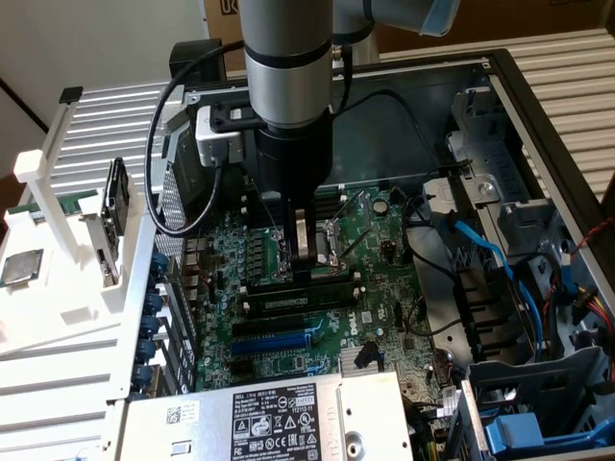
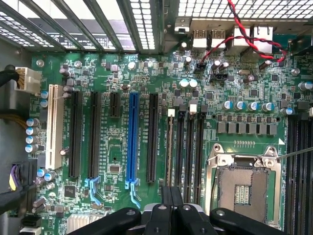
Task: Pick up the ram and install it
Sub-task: 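Press down the ram until it locks into place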
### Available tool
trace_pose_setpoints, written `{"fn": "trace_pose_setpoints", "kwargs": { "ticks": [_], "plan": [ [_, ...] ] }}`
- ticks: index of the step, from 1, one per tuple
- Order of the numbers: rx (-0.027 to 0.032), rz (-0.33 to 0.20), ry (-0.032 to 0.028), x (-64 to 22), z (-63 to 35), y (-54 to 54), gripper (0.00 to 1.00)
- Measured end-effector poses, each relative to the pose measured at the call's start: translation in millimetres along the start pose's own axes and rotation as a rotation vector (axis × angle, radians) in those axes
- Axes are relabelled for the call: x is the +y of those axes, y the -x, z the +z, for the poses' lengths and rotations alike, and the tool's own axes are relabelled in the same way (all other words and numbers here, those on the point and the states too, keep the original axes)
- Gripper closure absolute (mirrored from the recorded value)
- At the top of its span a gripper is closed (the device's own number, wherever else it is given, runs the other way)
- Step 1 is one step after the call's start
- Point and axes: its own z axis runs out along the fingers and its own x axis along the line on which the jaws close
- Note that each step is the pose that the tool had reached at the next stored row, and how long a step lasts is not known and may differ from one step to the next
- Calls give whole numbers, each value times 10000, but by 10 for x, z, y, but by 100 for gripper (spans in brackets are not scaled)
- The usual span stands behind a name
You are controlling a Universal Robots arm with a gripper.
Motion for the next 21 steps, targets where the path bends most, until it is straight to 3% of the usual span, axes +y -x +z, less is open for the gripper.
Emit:
{"fn": "trace_pose_setpoints", "kwargs": {
  "ticks": [15,21],
  "plan": [
    [-1,41,1,0,-18,-1,90],
    [-23,927,34,0,-18,-1,90]
  ]
}}
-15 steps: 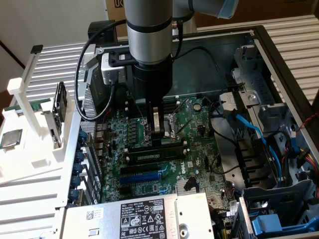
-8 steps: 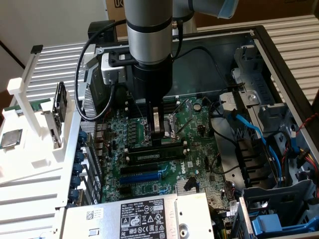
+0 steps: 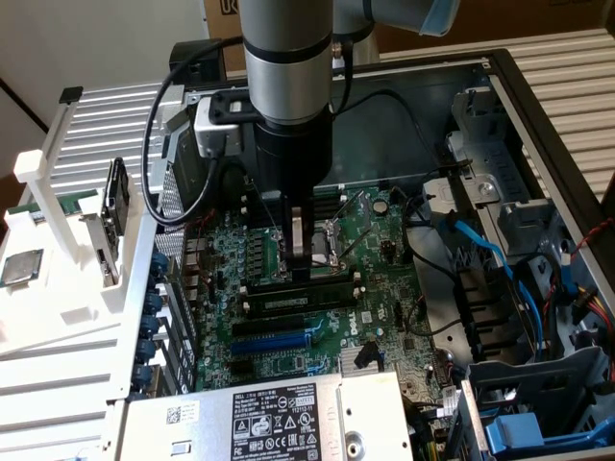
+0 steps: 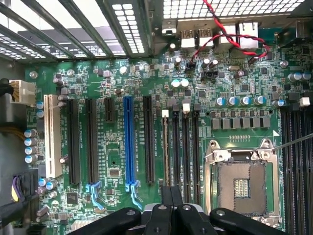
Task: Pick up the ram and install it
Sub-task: 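Press down the ram until it locks into place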
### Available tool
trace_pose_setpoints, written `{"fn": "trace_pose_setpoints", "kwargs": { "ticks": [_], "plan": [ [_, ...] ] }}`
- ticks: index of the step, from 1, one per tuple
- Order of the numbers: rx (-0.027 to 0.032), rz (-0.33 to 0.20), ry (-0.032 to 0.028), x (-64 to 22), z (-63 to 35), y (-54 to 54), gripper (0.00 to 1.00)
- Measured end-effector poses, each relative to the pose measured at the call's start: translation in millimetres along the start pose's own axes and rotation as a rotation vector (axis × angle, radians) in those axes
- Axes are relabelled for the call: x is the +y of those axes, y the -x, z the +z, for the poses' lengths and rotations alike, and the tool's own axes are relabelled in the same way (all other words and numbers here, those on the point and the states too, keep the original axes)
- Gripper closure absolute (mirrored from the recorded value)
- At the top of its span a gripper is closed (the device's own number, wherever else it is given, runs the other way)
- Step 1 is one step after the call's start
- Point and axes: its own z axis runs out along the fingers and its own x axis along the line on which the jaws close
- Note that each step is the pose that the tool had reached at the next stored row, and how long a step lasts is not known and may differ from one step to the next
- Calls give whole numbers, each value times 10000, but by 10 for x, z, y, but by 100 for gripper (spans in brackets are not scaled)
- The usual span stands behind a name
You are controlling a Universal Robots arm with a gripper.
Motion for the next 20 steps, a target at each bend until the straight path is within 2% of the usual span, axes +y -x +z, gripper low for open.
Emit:
{"fn": "trace_pose_setpoints", "kwargs": {
  "ticks": [20],
  "plan": [
    [-44,2788,102,0,0,0,90]
  ]
}}
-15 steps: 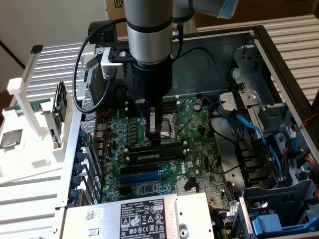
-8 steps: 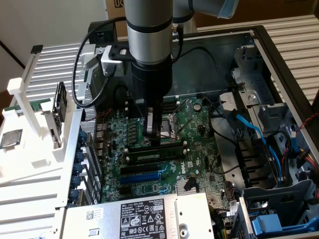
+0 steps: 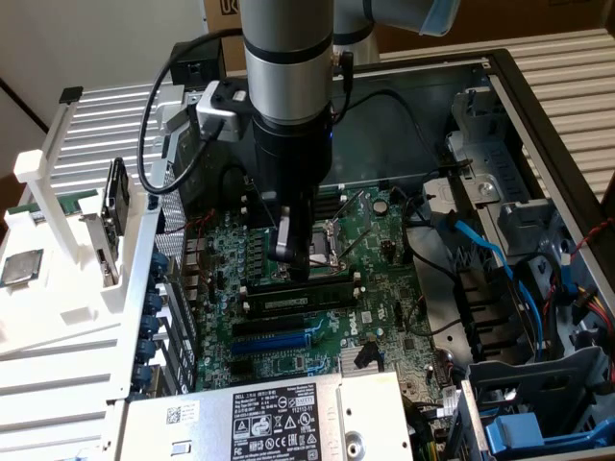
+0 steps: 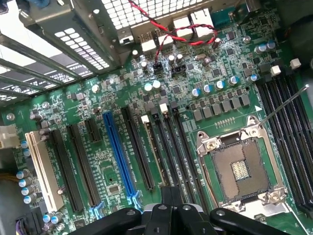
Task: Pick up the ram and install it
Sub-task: 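Press down the ram until it locks into place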
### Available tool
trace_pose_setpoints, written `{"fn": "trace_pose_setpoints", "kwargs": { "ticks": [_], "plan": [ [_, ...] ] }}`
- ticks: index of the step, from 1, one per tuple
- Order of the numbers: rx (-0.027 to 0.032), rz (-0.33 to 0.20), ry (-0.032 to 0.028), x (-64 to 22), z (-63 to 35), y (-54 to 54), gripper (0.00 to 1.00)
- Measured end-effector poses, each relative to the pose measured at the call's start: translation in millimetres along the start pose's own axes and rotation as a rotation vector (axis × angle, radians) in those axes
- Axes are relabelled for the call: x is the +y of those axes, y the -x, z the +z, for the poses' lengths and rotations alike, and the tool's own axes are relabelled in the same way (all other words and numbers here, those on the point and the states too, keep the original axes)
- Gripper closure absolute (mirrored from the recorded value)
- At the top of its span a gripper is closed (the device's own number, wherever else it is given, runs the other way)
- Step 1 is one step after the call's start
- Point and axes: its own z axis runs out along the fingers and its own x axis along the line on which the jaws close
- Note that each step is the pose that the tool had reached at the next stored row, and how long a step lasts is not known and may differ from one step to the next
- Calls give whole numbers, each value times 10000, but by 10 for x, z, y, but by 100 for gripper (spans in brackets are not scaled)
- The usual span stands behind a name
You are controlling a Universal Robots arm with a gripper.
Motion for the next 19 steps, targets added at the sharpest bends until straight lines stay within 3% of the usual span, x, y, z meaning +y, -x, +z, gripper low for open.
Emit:
{"fn": "trace_pose_setpoints", "kwargs": {
  "ticks": [19],
  "plan": [
    [-41,2656,96,0,0,0,90]
  ]
}}
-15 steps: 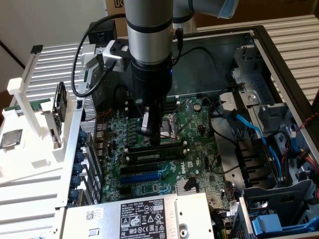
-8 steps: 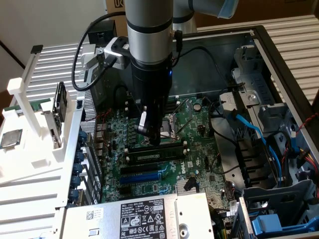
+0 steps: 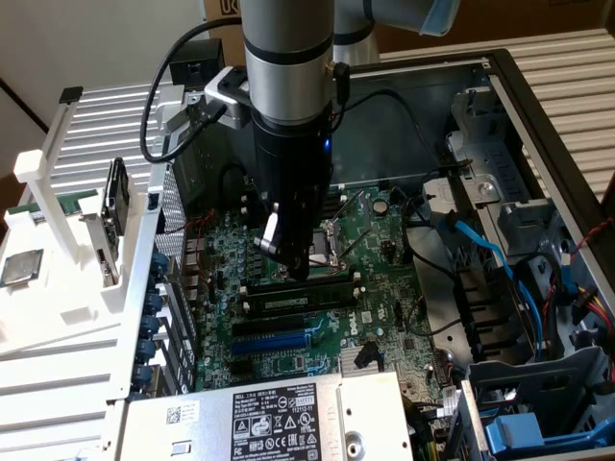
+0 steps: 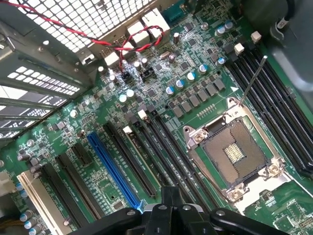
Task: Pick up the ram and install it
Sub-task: 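Press down the ram until it locks into place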
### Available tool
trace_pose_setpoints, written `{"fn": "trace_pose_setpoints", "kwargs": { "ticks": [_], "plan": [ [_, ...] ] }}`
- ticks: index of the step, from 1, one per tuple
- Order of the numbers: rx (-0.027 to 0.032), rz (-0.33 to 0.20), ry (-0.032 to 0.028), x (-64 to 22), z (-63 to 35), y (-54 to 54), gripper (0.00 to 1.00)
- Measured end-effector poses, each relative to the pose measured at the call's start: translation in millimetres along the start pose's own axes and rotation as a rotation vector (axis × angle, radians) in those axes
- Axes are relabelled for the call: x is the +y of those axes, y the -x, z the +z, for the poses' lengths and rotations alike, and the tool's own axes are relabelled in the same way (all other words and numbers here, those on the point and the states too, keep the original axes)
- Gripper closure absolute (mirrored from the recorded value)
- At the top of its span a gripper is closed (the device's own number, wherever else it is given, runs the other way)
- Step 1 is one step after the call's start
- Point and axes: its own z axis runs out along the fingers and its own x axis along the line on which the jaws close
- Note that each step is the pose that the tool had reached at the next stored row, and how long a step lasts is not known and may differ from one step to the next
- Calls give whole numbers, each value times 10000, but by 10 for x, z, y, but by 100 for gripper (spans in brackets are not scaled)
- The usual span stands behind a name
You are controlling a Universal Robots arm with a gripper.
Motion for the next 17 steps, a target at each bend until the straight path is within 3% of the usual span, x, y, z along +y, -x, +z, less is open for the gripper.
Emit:
{"fn": "trace_pose_setpoints", "kwargs": {
  "ticks": [6,14,17],
  "plan": [
    [-1,44,2,-1,0,0,90],
    [-8,622,23,0,0,2,90],
    [-14,1073,39,0,0,3,90]
  ]
}}
